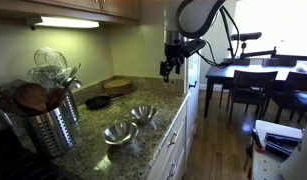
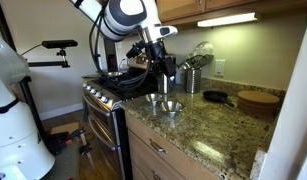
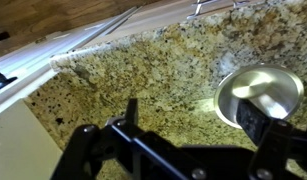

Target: Place the left silver door onto the right silver bowl

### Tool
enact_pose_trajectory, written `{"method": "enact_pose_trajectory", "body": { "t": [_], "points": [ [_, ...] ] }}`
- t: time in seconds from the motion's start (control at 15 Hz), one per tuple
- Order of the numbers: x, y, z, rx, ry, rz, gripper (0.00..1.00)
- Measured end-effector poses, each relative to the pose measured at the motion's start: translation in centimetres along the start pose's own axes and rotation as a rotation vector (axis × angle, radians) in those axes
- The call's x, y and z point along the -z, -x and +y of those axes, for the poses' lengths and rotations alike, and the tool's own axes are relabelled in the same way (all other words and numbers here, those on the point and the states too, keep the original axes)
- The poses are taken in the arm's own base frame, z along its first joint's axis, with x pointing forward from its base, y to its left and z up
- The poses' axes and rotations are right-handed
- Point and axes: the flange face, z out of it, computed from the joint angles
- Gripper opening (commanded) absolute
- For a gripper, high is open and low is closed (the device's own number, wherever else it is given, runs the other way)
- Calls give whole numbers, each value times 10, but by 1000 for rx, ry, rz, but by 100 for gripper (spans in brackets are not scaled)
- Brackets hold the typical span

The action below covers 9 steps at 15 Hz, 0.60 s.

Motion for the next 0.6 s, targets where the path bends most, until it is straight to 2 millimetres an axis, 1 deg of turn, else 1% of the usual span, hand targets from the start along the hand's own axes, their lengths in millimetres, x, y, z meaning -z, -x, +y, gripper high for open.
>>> {"method": "enact_pose_trajectory", "body": {
  "t": [0.4, 0.6],
  "points": [
    [-22, -28, -38, 82, -79, -24, 100],
    [-32, -44, -65, 141, -126, -35, 100]
  ]
}}
